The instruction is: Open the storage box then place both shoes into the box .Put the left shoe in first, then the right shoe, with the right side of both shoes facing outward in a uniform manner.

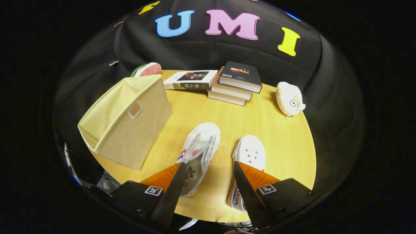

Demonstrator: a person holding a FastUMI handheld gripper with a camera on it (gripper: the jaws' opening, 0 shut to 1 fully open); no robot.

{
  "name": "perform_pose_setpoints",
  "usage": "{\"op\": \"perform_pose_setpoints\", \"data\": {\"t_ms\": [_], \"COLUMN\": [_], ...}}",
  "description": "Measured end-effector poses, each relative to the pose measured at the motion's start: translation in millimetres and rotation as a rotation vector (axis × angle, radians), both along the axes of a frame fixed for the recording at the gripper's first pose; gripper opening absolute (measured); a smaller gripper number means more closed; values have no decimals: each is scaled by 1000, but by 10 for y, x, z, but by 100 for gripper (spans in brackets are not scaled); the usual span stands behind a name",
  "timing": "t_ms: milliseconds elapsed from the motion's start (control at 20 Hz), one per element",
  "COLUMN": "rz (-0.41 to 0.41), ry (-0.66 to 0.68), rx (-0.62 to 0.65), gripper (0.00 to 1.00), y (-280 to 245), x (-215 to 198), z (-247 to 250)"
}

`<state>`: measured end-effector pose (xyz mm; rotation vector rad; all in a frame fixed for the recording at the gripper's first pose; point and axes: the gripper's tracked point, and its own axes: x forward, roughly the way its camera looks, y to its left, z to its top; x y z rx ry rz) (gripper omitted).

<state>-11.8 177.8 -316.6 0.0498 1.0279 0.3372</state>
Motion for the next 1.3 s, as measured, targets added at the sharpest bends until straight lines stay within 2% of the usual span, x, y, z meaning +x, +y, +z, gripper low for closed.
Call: {"op": "perform_pose_setpoints", "data": {"t_ms": [250,350,500,750,800,850,900,1100,1300], "rz": [5,6,-19,-109,-134,-161,-186,-251,-275], "ry": [58,74,84,104,112,119,124,164,166], "rx": [-43,-60,-44,-54,-73,-68,-55,28,88], "gripper": [83,76,61,37,27,22,12,6,6], "y": [72,95,202,247,208,206,212,251,235], "x": [83,130,233,364,379,393,417,427,418], "z": [-495,-634,-733,-885,-923,-928,-920,-778,-593]}}
